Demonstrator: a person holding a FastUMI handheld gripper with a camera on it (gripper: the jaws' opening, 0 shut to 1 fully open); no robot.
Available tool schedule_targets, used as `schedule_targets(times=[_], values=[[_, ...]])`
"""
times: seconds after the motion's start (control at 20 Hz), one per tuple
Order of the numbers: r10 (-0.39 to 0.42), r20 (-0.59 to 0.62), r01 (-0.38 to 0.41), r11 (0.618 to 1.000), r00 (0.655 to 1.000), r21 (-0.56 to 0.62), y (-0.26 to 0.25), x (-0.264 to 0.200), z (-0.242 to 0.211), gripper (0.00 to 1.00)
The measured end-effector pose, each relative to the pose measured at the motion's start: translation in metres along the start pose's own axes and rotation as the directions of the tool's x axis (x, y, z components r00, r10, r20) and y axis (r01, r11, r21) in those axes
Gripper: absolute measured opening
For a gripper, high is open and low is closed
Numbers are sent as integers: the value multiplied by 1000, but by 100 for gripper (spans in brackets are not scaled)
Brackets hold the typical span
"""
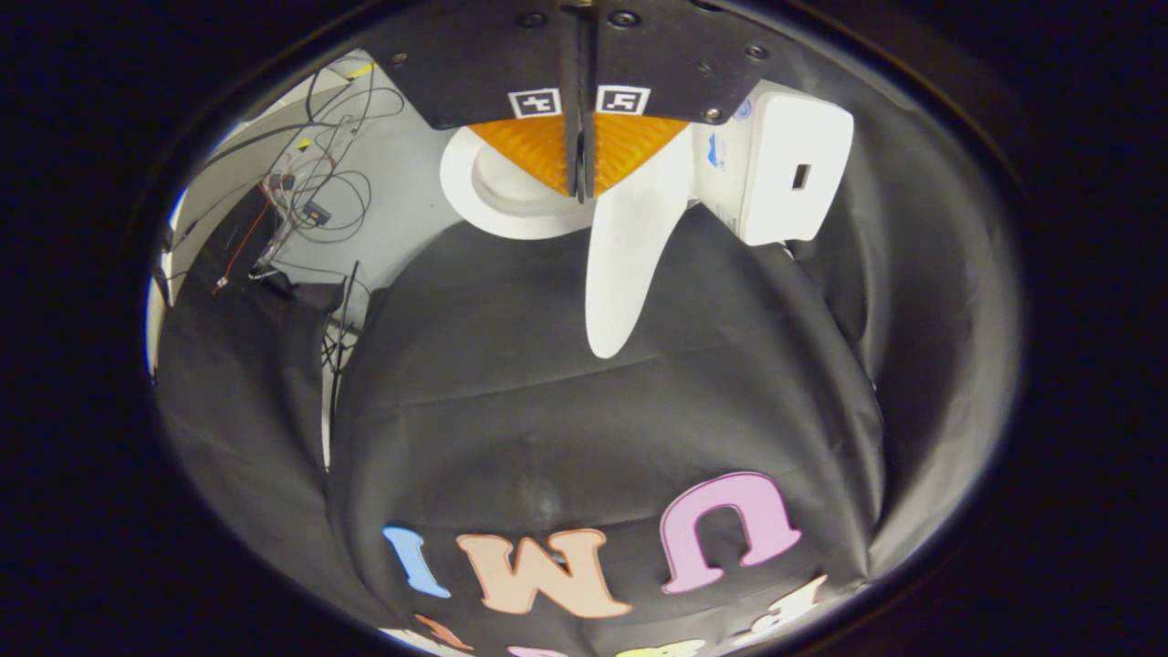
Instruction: Open the toilet lid.
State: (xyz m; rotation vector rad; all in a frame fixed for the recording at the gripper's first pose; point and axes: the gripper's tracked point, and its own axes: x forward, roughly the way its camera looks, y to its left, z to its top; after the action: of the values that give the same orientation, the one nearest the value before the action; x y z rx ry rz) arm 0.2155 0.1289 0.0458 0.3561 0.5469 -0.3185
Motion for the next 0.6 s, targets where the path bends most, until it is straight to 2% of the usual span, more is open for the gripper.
schedule_targets(times=[0.6], values=[[39,100,-25,989,994,-146,97,-28,0,0]])
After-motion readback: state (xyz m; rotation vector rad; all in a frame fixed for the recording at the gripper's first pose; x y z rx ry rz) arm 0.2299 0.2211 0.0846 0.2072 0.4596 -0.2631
